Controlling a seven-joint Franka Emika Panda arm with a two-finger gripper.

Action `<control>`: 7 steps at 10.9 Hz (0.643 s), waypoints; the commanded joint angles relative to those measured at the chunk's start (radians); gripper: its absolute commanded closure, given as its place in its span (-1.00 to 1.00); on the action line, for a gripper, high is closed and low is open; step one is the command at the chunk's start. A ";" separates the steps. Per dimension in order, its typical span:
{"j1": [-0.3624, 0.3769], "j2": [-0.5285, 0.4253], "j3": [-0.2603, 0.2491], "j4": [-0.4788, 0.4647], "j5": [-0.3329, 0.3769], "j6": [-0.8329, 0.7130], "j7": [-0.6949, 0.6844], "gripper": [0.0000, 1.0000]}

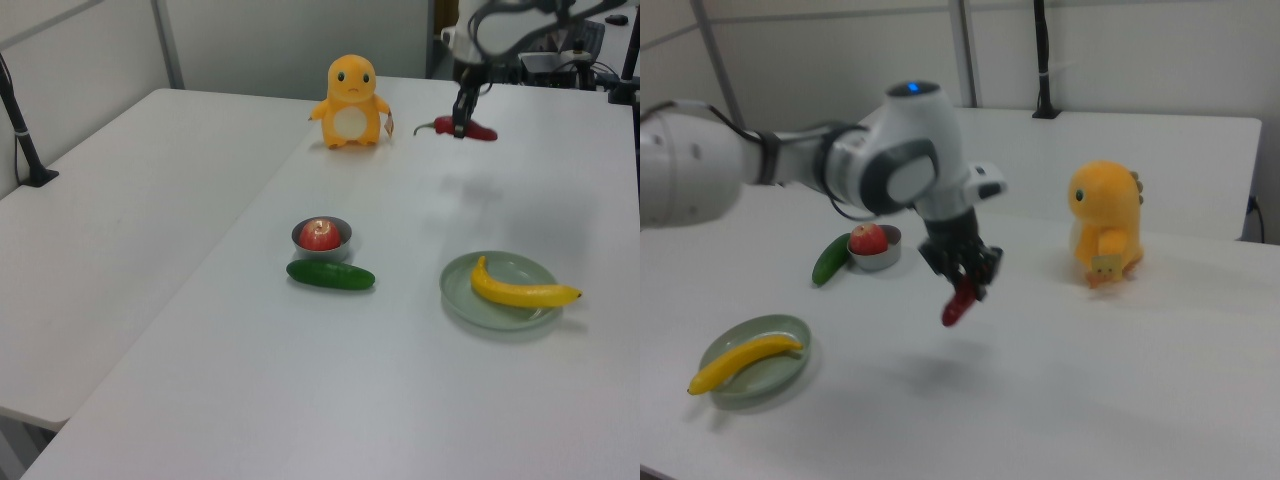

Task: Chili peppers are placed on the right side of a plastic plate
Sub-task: 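Lift the chili pepper and carry it toward the green plate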

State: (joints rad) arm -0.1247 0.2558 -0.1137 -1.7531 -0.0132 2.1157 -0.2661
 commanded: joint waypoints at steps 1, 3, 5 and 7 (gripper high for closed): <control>0.072 -0.185 -0.003 -0.036 0.027 -0.246 0.013 0.64; 0.135 -0.245 -0.001 -0.046 0.050 -0.431 0.013 0.61; 0.148 -0.266 0.012 -0.083 0.116 -0.526 0.013 0.61; 0.149 -0.265 0.041 -0.126 0.166 -0.520 0.089 0.61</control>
State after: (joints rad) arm 0.0198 0.0124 -0.0959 -1.8057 0.1038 1.5941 -0.2561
